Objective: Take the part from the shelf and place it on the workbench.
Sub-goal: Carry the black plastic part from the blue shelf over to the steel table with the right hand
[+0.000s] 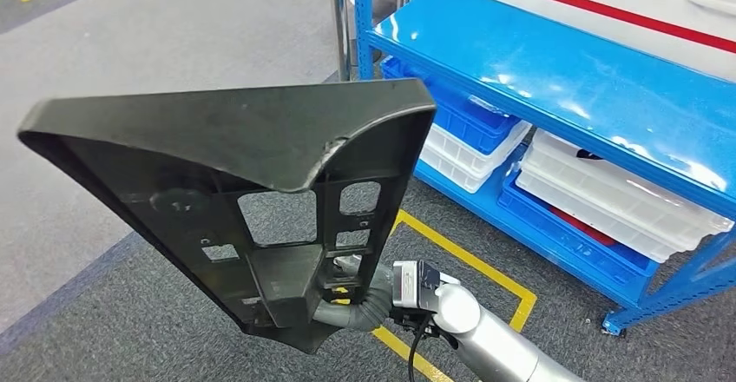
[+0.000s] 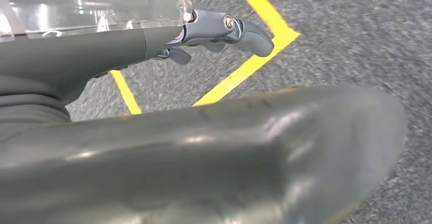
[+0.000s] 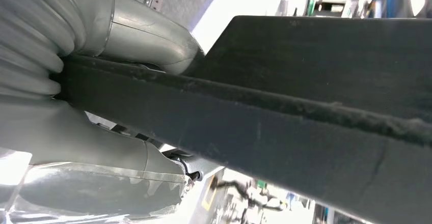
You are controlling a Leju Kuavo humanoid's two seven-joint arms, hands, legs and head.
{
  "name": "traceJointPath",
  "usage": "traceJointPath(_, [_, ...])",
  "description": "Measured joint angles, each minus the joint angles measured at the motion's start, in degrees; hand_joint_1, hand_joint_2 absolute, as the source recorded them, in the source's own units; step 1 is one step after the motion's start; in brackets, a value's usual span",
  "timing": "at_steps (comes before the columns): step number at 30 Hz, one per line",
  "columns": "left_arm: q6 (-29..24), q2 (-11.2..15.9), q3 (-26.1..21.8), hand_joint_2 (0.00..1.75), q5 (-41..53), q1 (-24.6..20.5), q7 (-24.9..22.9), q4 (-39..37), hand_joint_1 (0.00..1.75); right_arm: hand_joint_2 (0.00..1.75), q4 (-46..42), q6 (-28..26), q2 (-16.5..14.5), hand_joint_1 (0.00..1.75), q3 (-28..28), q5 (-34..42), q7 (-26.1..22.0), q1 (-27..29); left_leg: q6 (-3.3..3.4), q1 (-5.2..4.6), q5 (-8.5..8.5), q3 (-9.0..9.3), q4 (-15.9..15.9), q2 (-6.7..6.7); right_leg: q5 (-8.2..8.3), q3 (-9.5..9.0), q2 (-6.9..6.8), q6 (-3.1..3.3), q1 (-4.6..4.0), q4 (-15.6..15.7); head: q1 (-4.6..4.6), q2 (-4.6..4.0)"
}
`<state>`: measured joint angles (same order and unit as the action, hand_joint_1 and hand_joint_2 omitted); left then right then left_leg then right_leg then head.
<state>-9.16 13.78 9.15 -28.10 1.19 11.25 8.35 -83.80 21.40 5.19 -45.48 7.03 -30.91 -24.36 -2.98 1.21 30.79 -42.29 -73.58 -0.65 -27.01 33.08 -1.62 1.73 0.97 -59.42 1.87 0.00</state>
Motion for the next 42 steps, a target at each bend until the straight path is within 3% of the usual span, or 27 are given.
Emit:
traceJointPath(1, [0.1,0.0,0.1,0.00,-0.2,0.0,0.0,0.0,0.00,1.75,0.0,0.0,0.0,1.73,0.0,-0.2,-0.1,0.0,-0.09,0.08,-0.38,0.05,-0.3,0.18,-0.04,0.01,-0.74,-0.01,-0.02,0.0,0.01,0.00])
traceJointPath(2, [0.1,0.0,0.2,0.00,-0.5,0.0,0.1,0.0,0.00,1.75,0.0,0.0,0.0,1.73,0.0,-0.3,-0.3,0.0,-0.10,0.13,-1.73,1.28,1.8,0.44,-0.10,-0.04,-1.43,-0.07,-0.03,0.0,0.00,0.00])
traceJointPath(5, [0.1,0.2,0.3,0.00,-1.6,0.0,0.7,0.0,0.00,1.75,0.0,0.2,-0.2,1.73,0.0,-0.6,-0.6,-0.4,0.63,-0.28,-5.74,7.16,12.5,2.89,-0.38,-0.34,-3.19,-0.61,-0.29,-0.1,-0.02,0.00])
traceJointPath(7, [0.3,0.3,0.3,0.00,-2.1,-0.1,1.0,0.0,0.00,1.75,0.0,0.3,-0.4,1.73,0.0,-1.0,-0.7,-0.7,1.57,-0.78,-5.87,8.08,14.8,3.40,-0.49,-0.48,-4.19,-1.18,-0.52,0.0,-0.06,0.00])
traceJointPath(9, [0.5,0.4,0.3,0.00,-2.6,0.0,1.3,0.0,0.00,1.75,0.0,0.5,-0.7,1.73,-0.1,-1.5,-0.8,-1.0,2.40,-0.69,-6.17,8.00,15.1,2.19,-0.63,-0.70,-4.84,-1.85,-0.46,0.1,-0.07,0.00])
traceJointPath(11, [0.7,0.4,0.3,0.00,-3.1,0.1,1.3,0.0,0.00,1.75,-0.1,0.8,-1.1,1.73,-0.2,-2.0,-0.8,-1.3,3.14,-0.43,-6.64,8.24,15.7,1.15,-2.24,-0.04,-2.80,-2.35,-0.30,-1.9,-0.12,0.00])
traceJointPath(13, [0.9,0.3,0.3,0.00,-3.6,-0.1,1.4,0.0,0.00,1.75,-0.2,1.1,-1.2,1.73,-0.3,-2.4,-0.6,-1.4,3.63,-0.40,-6.92,8.31,16.0,0.13,-5.74,2.73,0.28,-2.44,-0.20,-8.0,-0.18,0.00])
traceJointPath(15, [1.0,0.2,0.3,0.00,-3.9,-0.3,1.3,0.0,0.00,1.75,-0.2,1.4,-1.2,1.73,-0.3,-2.9,-0.1,-1.1,3.81,-0.52,-6.96,8.16,15.9,-1.16,-8.02,5.89,1.32,-2.36,-0.22,-14.3,-0.20,0.00])
traceJointPath(16, [1.1,0.1,0.3,0.00,-4.0,-0.3,1.3,0.0,0.00,1.75,-0.2,1.6,-1.2,1.73,-0.4,-3.2,0.1,-1.0,3.82,-0.56,-6.95,8.12,15.8,-1.92,-7.56,6.41,1.47,-2.31,-0.23,-15.1,-0.20,0.00])
traceJointPath(17, [1.2,0.0,0.3,0.00,-4.1,-0.3,1.3,0.0,0.00,1.75,-0.2,1.7,-1.2,1.73,-0.5,-3.6,0.2,-0.9,3.78,-0.57,-6.91,8.10,15.7,-2.66,-6.13,5.95,1.60,-2.22,-0.21,-13.8,-0.20,0.00])
traceJointPath(18, [1.2,-0.1,0.3,0.00,-4.1,-0.3,1.3,0.0,0.00,1.75,-0.4,1.7,-1.2,1.73,-0.7,-4.1,0.3,-0.9,3.66,-0.56,-6.82,8.09,15.4,-3.41,-3.91,4.52,2.04,-2.10,-0.18,-10.6,-0.20,0.00])
traceJointPath(20, [1.4,-0.4,0.3,0.00,-4.1,-0.4,1.2,0.0,0.00,1.75,-0.9,1.7,-1.2,1.73,-1.2,-4.8,0.6,-0.7,3.26,-0.61,-6.57,7.82,14.8,-4.72,-0.90,1.53,4.35,-1.89,0.05,-3.9,-0.17,0.01])
traceJointPath(22, [1.5,-0.6,0.3,0.00,-4.1,-0.4,1.2,0.0,0.00,1.75,-1.4,1.5,-1.1,1.73,-1.5,-5.4,0.8,-0.3,2.57,-0.48,-6.55,7.28,14.5,-5.84,-0.41,0.42,5.78,-1.79,0.06,-1.0,-0.15,0.01])
traceJointPath(24, [1.6,-0.6,0.3,0.00,-4.2,-0.2,1.1,0.0,0.00,1.75,-1.9,1.2,-1.0,1.73,-1.7,-5.8,0.9,-0.1,1.74,-0.14,-6.75,6.95,14.7,-6.81,-0.23,0.24,4.78,-1.35,-0.03,-0.5,-0.16,0.00])
traceJointPath(26, [1.6,-0.6,0.3,0.00,-4.4,-0.1,1.1,0.0,0.00,1.75,-2.4,1.1,-1.0,1.73,-1.7,-6.1,0.9,-0.1,1.13,-0.20,-5.86,6.21,13.2,-4.90,0.00,-0.21,3.42,-0.65,0.09,0.1,-0.06,0.00])
traceJointPath(28, [1.6,-0.6,0.3,0.00,-4.9,-0.4,1.2,0.0,0.00,1.75,-2.9,1.0,-1.0,1.73,-1.8,-6.3,0.9,0.0,0.66,-0.33,-2.96,3.52,7.5,-1.41,-0.01,-0.50,1.86,-0.21,-0.02,0.4,0.06,0.00])
traceJointPath(30, [1.7,-0.6,0.3,0.00,-5.6,-0.6,1.4,0.0,0.00,1.75,-3.0,1.0,-0.9,1.73,-1.8,-6.3,1.0,0.3,0.31,-0.16,-0.41,0.27,0.9,-0.03,-0.16,-0.53,0.29,-0.05,-0.25,0.3,0.09,0.00])
traceJointPath(31, [1.9,-0.7,0.3,0.00,-5.8,-0.6,1.5,0.0,0.00,1.75,-3.0,1.0,-0.9,1.73,-1.9,-6.4,1.0,0.4,0.24,-0.08,-0.40,-0.30,-0.3,0.18,-0.25,-0.56,-0.45,-0.02,-0.33,0.3,0.09,0.00])
traceJointPath(32, [2.0,-0.8,0.3,0.00,-6.1,-0.5,1.6,0.0,0.00,1.75,-3.0,1.0,-0.9,1.73,-2.0,-6.4,1.0,0.5,0.25,-0.04,-1.42,0.27,0.7,0.34,-0.35,-0.64,-1.15,-0.05,-0.38,0.3,0.09,0.00])
traceJointPath(33, [2.1,-0.8,0.2,0.00,-6.4,-0.5,1.6,0.0,0.00,1.75,-3.0,1.1,-1.0,1.73,-2.1,-6.4,1.0,0.5,0.39,-0.06,-3.15,1.93,3.7,0.71,-0.47,-0.79,-1.80,-0.11,-0.43,0.3,0.10,0.00])
traceJointPath(35, [2.4,-0.8,0.0,0.00,-6.9,-0.5,1.9,0.0,0.00,1.75,-3.1,1.3,-1.1,1.73,-2.3,-6.3,1.2,0.4,1.13,-0.47,-5.94,6.03,11.4,2.65,-0.75,-1.14,-2.99,-0.40,-0.60,0.3,0.08,0.00])
traceJointPath(37, [2.8,-1.0,-0.3,0.00,-7.5,-0.6,2.5,0.0,0.00,1.75,-3.2,1.6,-1.3,1.73,-2.4,-6.2,1.6,0.3,2.11,-1.05,-6.51,7.71,14.9,3.80,-0.95,-1.30,-3.98,-0.92,-0.76,0.4,0.07,0.00])
traceJointPath(39, [3.0,-1.2,-0.5,0.00,-7.8,-0.4,3.3,0.0,0.00,1.75,-3.2,1.7,-1.6,1.73,-2.6,-6.1,2.3,0.0,2.87,-1.32,-6.63,7.63,15.2,2.81,-1.03,-1.52,-4.96,-1.55,-0.82,0.6,0.07,0.00])
traceJointPath(40, [3.2,-1.3,-0.5,0.00,-7.9,-0.3,3.7,0.0,0.00,1.75,-3.3,1.7,-1.8,1.73,-2.7,-6.1,2.8,-0.2,3.17,-1.22,-6.84,7.81,15.6,2.23,-1.25,-1.69,-4.82,-1.87,-0.76,0.5,0.05,0.00])
traceJointPath(42, [3.3,-1.5,-0.6,0.00,-7.7,-0.3,4.3,0.0,0.00,1.75,-3.5,1.5,-1.9,1.73,-2.8,-6.0,3.3,-0.5,3.81,-0.87,-7.34,8.33,16.5,1.17,-3.17,-0.79,-2.38,-2.30,-0.63,-2.2,-0.02,0.00])
